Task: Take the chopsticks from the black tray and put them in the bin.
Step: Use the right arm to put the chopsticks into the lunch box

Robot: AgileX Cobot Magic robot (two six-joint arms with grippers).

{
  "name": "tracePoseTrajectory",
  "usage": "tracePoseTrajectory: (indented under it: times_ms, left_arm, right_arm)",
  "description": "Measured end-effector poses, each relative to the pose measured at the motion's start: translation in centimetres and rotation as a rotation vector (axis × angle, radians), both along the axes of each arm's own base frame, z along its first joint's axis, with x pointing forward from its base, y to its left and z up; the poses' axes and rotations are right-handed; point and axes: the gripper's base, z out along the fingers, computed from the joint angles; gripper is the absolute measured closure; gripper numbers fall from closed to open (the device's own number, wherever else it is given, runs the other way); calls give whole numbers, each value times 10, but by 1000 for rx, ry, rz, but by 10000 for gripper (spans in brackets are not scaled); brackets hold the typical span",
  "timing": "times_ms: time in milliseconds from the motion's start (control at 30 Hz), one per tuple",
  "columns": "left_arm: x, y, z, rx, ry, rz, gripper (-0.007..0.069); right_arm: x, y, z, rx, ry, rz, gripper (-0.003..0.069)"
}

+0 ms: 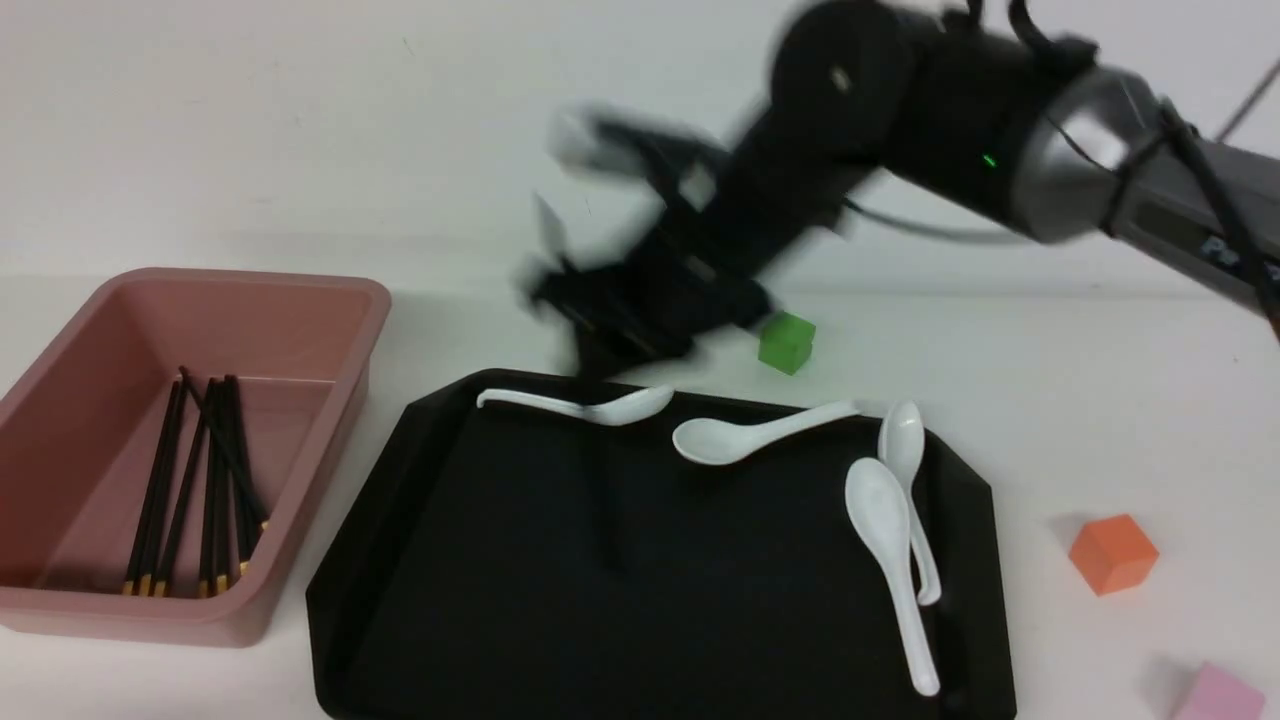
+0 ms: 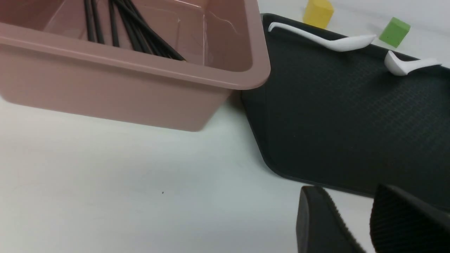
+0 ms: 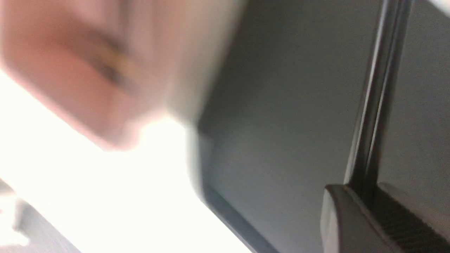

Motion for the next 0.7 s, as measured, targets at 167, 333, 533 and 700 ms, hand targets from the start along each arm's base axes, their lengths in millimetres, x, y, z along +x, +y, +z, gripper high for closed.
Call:
tracePoseTrajectory:
  times_ms: [167, 333, 533, 700]
  left_arm:
    - [0, 0, 0, 0, 0, 0, 386]
    - [0, 0, 0, 0, 0, 0, 386]
    - [0, 0, 0, 0, 0, 0, 386]
    - [0, 0, 0, 0, 0, 0, 386]
  right_arm:
    - [-3, 67, 21, 238, -261, 75, 555]
    - [-3, 124, -7, 370, -409, 90, 555]
    - [-1, 161, -57, 409, -516, 3, 555]
    - [2, 167, -82, 376, -531, -6, 522]
